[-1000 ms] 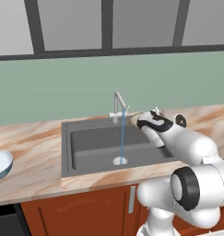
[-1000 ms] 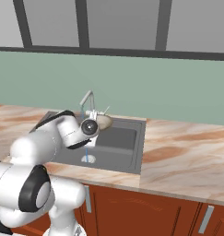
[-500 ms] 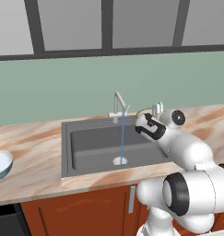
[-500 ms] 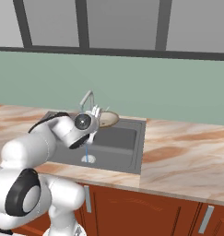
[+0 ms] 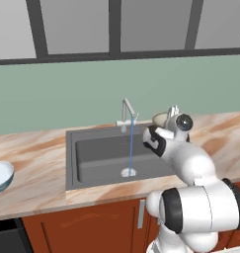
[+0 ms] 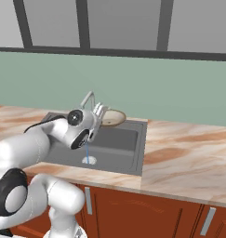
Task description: Rinse each bowl for a few seconds and place them down in the sink or on the counter.
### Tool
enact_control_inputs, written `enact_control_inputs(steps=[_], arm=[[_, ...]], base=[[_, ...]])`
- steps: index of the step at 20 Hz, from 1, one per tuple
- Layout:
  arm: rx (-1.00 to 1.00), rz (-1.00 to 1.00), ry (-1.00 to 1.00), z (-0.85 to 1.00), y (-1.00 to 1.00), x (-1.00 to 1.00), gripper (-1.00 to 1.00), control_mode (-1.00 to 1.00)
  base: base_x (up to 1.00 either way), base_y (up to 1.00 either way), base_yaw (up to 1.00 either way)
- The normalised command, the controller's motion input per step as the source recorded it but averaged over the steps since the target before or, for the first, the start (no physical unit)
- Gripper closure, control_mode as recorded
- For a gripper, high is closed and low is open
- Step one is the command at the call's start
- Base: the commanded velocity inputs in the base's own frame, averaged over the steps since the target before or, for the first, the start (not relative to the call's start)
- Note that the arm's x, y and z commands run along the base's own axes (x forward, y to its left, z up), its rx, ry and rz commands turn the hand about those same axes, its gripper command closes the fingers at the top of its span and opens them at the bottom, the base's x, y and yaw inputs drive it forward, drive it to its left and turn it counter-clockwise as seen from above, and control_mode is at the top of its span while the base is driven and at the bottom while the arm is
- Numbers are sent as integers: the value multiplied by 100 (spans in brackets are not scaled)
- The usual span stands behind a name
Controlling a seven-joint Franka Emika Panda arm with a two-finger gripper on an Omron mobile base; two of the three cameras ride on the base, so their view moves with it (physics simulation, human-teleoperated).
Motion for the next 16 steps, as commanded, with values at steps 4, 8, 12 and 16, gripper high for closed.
enact_control_inputs(steps=[4, 8, 12, 16], arm=[[4, -15, 0, 20, -29, -1, 100, -100], [5, -12, 0, 17, -33, -5, 100, -100], [7, -11, 1, 12, -35, -11, 100, -100], [7, -11, 1, 1, -29, -23, 100, -100]], base=[[0, 0, 0], [0, 0, 0], [0, 0, 0], [0, 0, 0]])
